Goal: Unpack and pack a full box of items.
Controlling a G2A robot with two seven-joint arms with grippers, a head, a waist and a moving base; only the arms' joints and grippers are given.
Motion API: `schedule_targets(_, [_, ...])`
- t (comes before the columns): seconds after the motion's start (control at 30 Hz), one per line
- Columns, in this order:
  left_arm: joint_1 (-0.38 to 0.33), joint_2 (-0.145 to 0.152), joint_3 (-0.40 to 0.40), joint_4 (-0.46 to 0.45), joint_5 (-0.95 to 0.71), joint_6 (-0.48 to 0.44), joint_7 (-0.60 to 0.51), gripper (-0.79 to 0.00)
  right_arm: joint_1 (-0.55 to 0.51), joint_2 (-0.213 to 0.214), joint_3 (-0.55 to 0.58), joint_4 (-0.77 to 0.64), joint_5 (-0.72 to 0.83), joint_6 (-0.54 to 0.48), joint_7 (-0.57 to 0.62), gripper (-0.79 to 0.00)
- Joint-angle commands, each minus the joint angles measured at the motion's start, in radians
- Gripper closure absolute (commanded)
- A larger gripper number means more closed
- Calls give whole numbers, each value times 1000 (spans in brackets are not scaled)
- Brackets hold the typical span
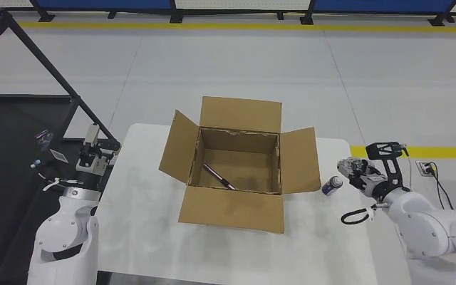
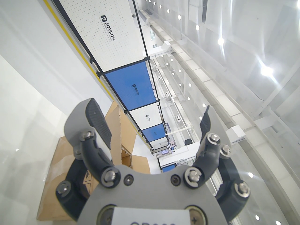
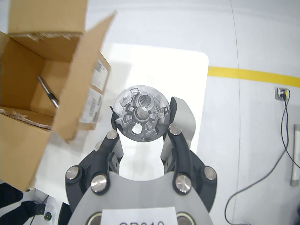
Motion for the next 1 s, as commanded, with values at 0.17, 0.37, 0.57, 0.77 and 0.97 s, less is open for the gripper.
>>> schedule_targets(0.17, [0,0,0,0,0,0,0,-785,198,-18,-222,30,12,33,-39,0])
schedule_targets(0.37, [0,0,0,0,0,0,0,-785,462,-65,-546,262,28,-7,14,0])
schedule_targets(0.57, [0,0,0,0,0,0,0,-785,715,-166,-868,611,92,-23,-1,0])
schedule_targets(0.77, [0,0,0,0,0,0,0,-785,863,-297,-1105,929,137,-47,-73,0])
schedule_targets(0.97, [0,0,0,0,0,0,0,-785,927,-423,-1218,1177,171,-9,-159,0])
